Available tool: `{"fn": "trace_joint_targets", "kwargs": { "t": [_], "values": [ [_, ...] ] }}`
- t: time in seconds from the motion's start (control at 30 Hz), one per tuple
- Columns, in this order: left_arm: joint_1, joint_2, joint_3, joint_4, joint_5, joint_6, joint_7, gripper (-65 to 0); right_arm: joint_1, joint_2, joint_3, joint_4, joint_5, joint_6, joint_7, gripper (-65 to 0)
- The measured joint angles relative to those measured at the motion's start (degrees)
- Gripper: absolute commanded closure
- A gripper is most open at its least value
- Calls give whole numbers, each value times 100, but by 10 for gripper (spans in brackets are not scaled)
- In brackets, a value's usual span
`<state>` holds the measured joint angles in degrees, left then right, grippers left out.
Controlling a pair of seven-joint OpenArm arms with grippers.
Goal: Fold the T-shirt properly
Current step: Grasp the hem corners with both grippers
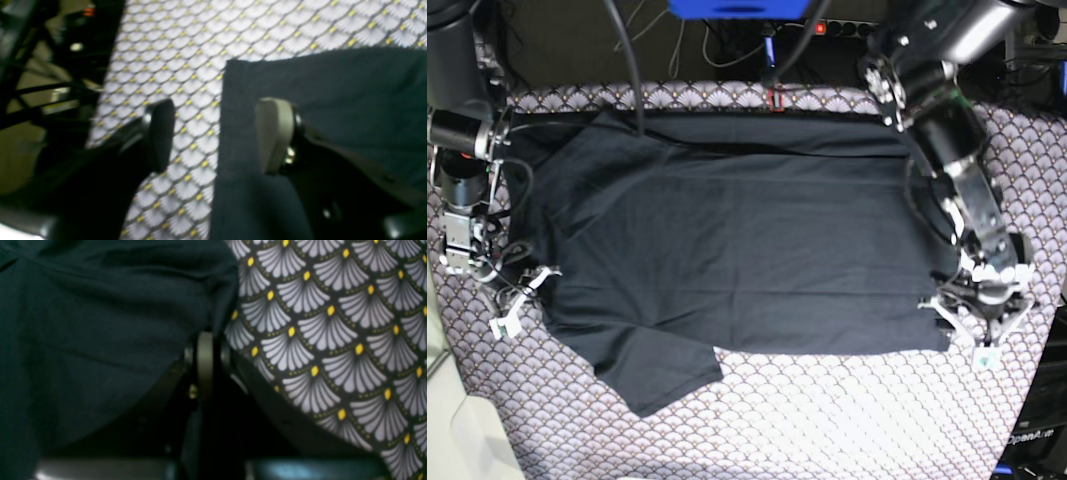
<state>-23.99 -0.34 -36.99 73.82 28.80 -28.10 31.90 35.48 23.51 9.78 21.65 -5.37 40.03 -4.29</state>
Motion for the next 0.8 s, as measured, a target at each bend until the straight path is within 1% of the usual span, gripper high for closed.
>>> {"fn": "trace_joint_targets", "kwargs": {
  "t": [0.07,0.1,0.17,0.27,0.33,0.37,0.43,0.5,0.57,0.67,0.8],
  "values": [
    [-256,-85,-4,-527,26,20,-289,-374,-4,0,0,0,4,0,-2,0],
    [-387,-116,-11,-820,-13,111,-566,-378,-9,-2,0,0,2,0,-4,0],
    [-566,-153,0,-1355,-46,599,-986,-379,-11,-2,0,-2,7,0,4,0],
    [-658,-358,28,-2208,-74,1250,-1532,-379,-11,-2,0,-7,4,0,9,0],
    [-765,-492,-15,-2785,-15,1491,-1744,-379,-13,9,-2,-13,17,-2,9,0],
    [-879,-610,-15,-3176,-35,1532,-1908,-379,-13,0,-13,-13,2,-2,7,0],
    [-1130,-780,-11,-3849,-50,1497,-2177,-378,-13,4,-11,-13,7,-2,2,0],
    [-1327,-898,-9,-4354,-52,1502,-2356,-378,-11,2,-11,-13,17,-2,-39,0],
    [-1366,-973,-4,-4634,-59,1512,-2680,-378,-11,35,-11,-11,24,0,-81,0],
    [-1287,-1016,-9,-4830,-50,1515,-2949,-379,-13,61,-11,-4,22,0,-98,0],
    [-1368,-1014,-9,-5093,-52,1523,-3075,-379,-13,61,-11,-4,20,0,-103,0]
  ]
}}
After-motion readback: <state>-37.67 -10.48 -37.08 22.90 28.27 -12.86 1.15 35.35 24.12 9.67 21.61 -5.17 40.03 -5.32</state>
